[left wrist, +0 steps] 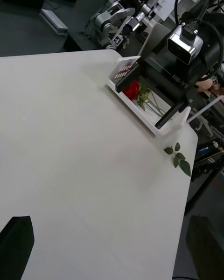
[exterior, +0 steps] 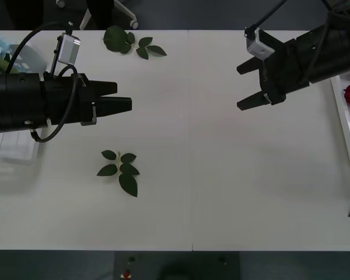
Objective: Put the red flowers into the right box and the blue flowers into the left box
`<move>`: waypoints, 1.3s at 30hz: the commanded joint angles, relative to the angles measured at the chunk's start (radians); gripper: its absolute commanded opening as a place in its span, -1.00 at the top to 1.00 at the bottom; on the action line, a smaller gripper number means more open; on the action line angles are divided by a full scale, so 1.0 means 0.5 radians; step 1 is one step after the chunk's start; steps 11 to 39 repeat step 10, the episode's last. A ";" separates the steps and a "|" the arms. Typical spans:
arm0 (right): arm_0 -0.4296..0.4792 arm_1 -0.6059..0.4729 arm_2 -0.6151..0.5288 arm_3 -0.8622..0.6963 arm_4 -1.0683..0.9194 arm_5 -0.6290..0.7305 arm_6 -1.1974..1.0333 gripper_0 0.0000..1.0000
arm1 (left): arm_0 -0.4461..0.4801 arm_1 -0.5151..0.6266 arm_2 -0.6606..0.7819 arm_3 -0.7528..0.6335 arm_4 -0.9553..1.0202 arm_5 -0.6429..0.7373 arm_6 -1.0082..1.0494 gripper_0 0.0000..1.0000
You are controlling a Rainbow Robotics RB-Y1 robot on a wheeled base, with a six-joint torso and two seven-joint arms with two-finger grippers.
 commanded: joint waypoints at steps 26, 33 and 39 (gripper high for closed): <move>-0.017 0.021 -0.041 0.005 -0.006 0.013 -0.023 -0.95 | 0.002 0.034 0.050 -0.018 0.014 -0.005 -0.067 -0.88; -0.017 0.021 -0.041 0.005 -0.006 0.013 -0.023 -0.95 | 0.002 0.034 0.050 -0.018 0.014 -0.005 -0.067 -0.88; -0.017 0.021 -0.041 0.005 -0.006 0.013 -0.023 -0.95 | 0.002 0.034 0.050 -0.018 0.014 -0.005 -0.067 -0.88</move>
